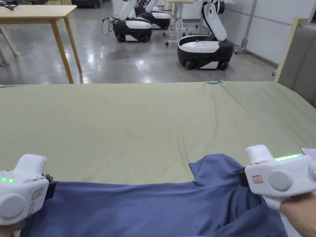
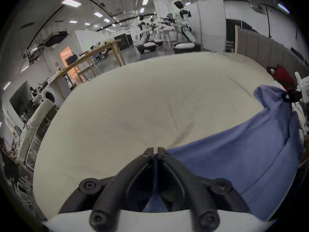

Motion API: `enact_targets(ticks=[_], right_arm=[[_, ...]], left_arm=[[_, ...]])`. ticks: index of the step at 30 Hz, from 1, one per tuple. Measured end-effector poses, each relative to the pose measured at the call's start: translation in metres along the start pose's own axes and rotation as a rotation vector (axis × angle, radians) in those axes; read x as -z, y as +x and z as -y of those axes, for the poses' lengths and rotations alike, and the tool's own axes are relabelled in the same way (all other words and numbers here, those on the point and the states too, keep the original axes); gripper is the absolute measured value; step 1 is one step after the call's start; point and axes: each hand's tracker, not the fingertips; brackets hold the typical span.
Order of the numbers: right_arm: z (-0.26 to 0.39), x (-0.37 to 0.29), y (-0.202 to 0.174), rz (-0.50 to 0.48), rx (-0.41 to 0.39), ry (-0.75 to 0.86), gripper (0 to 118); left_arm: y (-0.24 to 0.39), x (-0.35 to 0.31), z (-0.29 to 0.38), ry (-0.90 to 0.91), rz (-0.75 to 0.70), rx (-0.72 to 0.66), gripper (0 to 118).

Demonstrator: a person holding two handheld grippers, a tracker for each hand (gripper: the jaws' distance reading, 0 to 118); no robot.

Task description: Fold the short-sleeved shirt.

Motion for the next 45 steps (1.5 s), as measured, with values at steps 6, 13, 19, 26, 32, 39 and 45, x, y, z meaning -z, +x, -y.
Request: enact_targets(ticks=[6, 13, 19, 26, 32, 39, 45], right_arm=[[0.037, -0.125, 0.002, -0.046, -0.022, 0.184, 3], [0.155, -0.181, -0.008, -0.028, 0.001, 0.178, 3], [0.224, -0.144, -0.006, -0.058, 0.161, 0.053, 3], [0.194, -0.223, -0.035, -0.133, 0.162, 0.45, 100], [0.161, -0.25, -0.103, -0.154, 0.111, 0.689, 97], [0.151, -0.231, -0.132, -0.193, 0.116, 0.634, 0], [0.159, -0.232, -0.138, -0.197, 0.103, 0.62, 0]], left_arm=[[-0.011, -0.106, 0.027, 0.158, 0.016, -0.058, 1], [-0.009, -0.177, 0.14, 0.078, 0.044, -0.099, 1], [-0.011, -0.152, 0.203, -0.023, 0.062, -0.169, 1], [0.029, -0.21, 0.157, 0.263, 0.03, -0.09, 113], [0.067, -0.224, 0.127, 0.413, 0.054, -0.145, 108], [0.061, -0.204, 0.148, 0.384, 0.089, -0.187, 0], [-0.014, -0.196, 0.188, 0.284, 0.164, -0.401, 95]])
